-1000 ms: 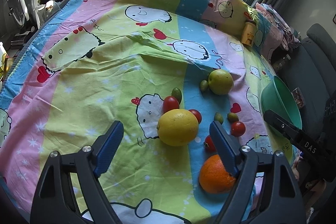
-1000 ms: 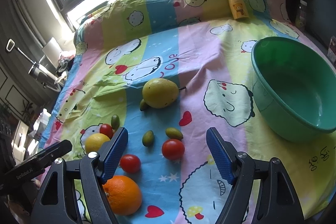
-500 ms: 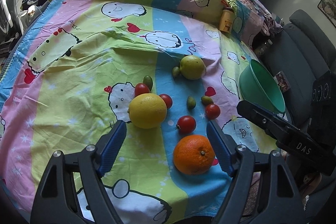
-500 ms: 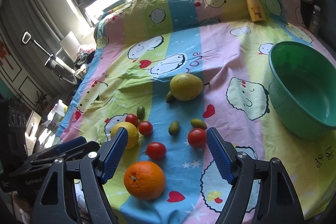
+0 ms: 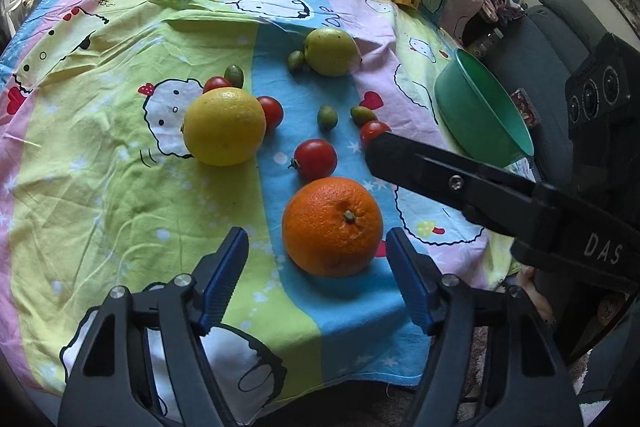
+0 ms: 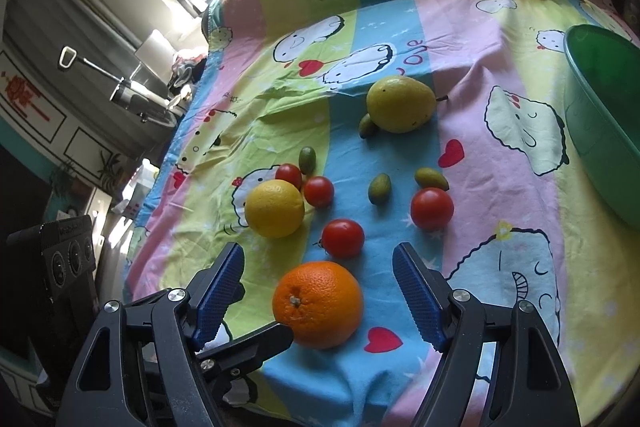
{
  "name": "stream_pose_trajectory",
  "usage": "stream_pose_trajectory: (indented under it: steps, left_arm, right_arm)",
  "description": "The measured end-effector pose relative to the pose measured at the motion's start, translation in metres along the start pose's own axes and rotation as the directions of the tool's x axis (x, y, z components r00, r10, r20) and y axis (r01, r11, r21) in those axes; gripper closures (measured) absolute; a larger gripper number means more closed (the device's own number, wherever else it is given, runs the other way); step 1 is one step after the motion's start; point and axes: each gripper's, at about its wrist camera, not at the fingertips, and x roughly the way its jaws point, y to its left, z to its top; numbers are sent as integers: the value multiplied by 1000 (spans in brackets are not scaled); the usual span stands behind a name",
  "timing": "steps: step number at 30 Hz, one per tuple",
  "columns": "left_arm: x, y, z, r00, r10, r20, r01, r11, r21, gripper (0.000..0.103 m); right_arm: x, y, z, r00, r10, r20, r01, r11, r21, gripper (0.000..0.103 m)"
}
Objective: Organize fruits
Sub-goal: 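Close the right gripper around the orange, then lift the orange with the right gripper and carry it over the green basin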
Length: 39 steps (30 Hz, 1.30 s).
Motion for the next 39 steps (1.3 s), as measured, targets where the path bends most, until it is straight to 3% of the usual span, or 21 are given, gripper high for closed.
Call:
stream_pose_trajectory:
  steps: [7, 16, 20, 39]
  left_arm:
    - [11, -6, -3, 1000, -5, -24, 5, 1000, 11, 38]
    - [18, -7, -4, 999, 9, -40, -9, 1000, 15, 38]
    - [21, -8, -6, 999, 0, -50, 1, 1000, 17, 40]
    - [17, -12, -4, 1000, -1, -15, 2, 999, 34, 44]
  right_arm:
    - [11, -6, -8, 999, 4, -35, -3, 999, 32, 40]
    - [24, -11, -14, 995, 2, -98, 1, 1000, 31, 41]
    - [31, -14, -18, 990, 43, -131, -37, 998, 43, 41]
    - [32, -10, -19, 991, 65, -118, -62, 998, 31, 42]
